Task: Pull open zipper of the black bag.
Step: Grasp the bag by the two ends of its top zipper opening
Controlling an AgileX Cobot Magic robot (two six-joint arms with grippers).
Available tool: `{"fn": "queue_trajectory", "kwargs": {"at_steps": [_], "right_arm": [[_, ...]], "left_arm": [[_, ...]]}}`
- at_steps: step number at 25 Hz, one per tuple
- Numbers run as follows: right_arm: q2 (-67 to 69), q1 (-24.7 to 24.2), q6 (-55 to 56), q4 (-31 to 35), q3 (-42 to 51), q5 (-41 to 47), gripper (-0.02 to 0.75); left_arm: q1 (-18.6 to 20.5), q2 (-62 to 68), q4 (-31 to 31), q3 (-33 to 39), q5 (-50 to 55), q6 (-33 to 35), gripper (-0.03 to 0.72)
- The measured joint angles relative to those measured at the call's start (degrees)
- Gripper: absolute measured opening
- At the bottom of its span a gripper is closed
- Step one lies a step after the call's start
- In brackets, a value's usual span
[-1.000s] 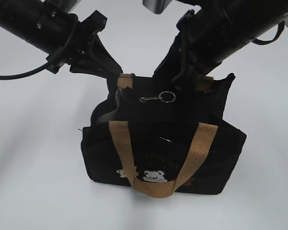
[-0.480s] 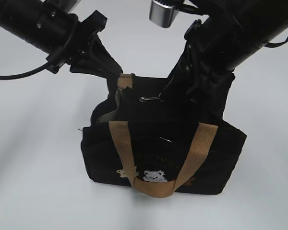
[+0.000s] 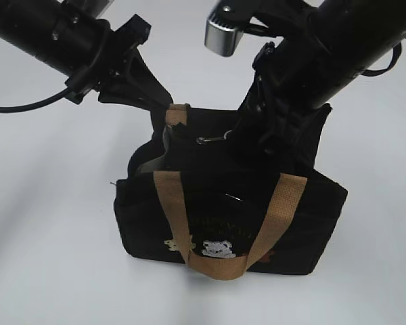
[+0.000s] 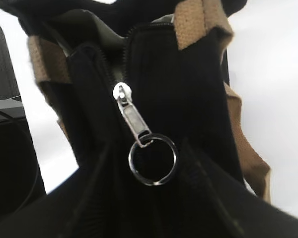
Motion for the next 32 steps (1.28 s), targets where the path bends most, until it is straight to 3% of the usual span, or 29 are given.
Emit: {"fn": "queue_trajectory", "kwargs": {"at_steps": [3,6,23,32], "right_arm": [[0.74,0.0,-0.08,0.0,0.0,0.0,0.339],[0.99,0.0,-0.09,0.02,0.0,-0.05,0.241],[-4.08,0.0,-0.26,-0.83,0.0,0.56,0.241],[-6.43,0.0,9.29,-14.01,0.0,4.87,0.241]], "left_arm": [[0.0,0.0,0.0,0.0,0.0,0.0,0.027],[0.0,0.0,0.0,0.0,0.0,0.0,0.027],[0.0,0.0,-0.35,0.0,0.11,0.0,0.027],[-0.12,-0.07,-0.34,0.0,0.29,0.0,0.027]]}}
